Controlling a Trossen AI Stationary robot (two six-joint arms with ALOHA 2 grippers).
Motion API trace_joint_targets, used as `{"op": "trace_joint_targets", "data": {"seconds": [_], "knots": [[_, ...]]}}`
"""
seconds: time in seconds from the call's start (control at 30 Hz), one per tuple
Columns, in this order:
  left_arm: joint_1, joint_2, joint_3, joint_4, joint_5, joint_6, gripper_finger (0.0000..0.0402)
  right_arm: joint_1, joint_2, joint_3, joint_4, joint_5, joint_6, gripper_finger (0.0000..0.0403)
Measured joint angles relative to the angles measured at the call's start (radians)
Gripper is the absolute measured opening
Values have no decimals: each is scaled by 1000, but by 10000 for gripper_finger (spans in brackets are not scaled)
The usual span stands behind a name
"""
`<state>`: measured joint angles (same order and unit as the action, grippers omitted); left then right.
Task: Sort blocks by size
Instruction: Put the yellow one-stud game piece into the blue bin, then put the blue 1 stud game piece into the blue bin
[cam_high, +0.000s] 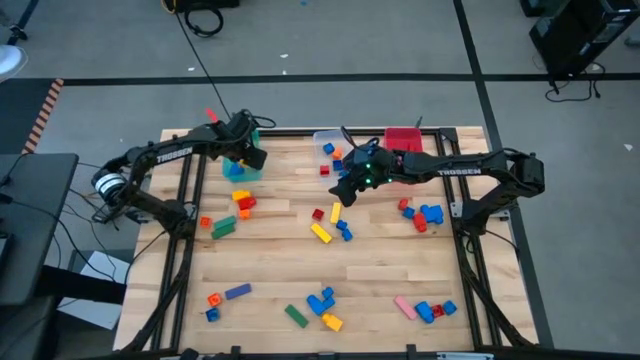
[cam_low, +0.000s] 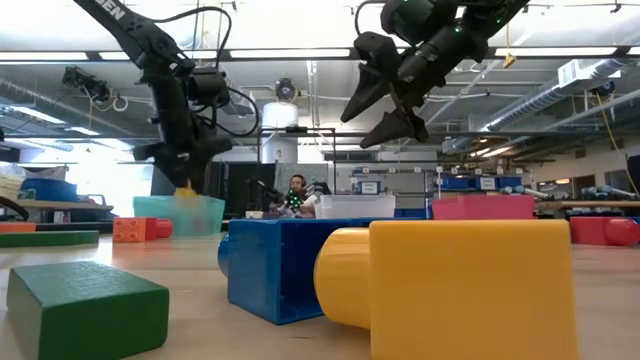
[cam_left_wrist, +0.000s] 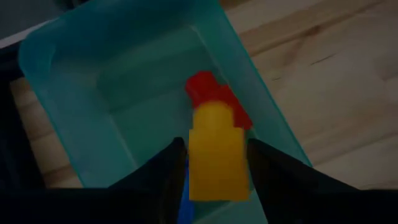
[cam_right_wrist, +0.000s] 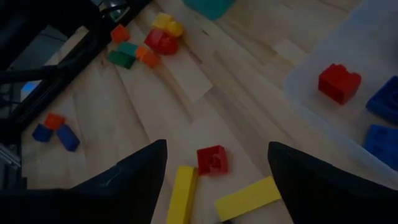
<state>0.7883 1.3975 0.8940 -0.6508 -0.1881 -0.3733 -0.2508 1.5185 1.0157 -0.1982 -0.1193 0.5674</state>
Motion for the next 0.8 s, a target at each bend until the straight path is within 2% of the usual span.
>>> {"op": "trace_joint_targets", "data": {"seconds": [0.4,0.6,0.8], "knots": [[4,0,24,-28,-13,29,183,0,0,0,0,49,-3,290],[-9,-14,104,-75,14,56,183,0,0,0,-1,49,-3,291],[-92,-27,215,-165,43,61,183,0,0,0,-87,49,9,283]]}}
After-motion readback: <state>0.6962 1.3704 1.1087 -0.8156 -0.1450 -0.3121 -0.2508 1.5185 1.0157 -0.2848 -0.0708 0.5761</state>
